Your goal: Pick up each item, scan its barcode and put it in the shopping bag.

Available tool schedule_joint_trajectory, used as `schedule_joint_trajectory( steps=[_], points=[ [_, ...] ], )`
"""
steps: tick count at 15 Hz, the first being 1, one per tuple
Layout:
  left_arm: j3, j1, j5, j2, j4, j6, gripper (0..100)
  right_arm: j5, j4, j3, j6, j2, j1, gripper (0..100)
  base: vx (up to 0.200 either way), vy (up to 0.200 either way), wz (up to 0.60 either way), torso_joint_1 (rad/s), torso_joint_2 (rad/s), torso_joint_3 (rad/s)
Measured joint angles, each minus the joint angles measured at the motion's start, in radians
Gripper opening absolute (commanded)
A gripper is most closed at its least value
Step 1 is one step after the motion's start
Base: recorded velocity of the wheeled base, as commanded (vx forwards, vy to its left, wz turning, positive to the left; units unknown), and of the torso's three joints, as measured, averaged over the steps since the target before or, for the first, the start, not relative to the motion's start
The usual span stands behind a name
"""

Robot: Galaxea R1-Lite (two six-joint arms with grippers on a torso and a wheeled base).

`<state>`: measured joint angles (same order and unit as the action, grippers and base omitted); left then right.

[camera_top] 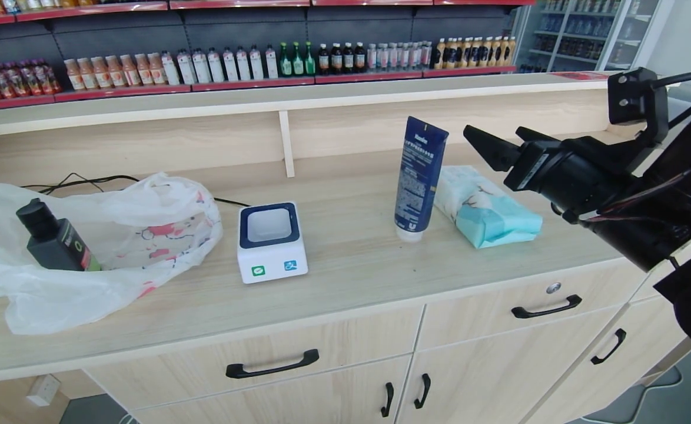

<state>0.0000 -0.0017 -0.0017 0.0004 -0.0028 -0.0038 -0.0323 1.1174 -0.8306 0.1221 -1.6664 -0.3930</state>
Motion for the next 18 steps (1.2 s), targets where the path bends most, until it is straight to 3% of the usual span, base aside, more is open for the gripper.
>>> schedule_joint_trajectory(
  steps=[10,18],
  points=[
    [0.000,0.000,0.000,0.000,0.000,0.000,100,-0.011,0.005,-0.006,-0.046,-0.095,-0.089,100,0.000,0.000,0.00,0.000,0.00,0.000],
    [0.000,0.000,0.000,0.000,0.000,0.000,100,-0.015,-0.003,-0.128,-0.048,-0.254,-0.055,100,0.000,0.000,0.00,0.000,0.00,0.000]
  ],
)
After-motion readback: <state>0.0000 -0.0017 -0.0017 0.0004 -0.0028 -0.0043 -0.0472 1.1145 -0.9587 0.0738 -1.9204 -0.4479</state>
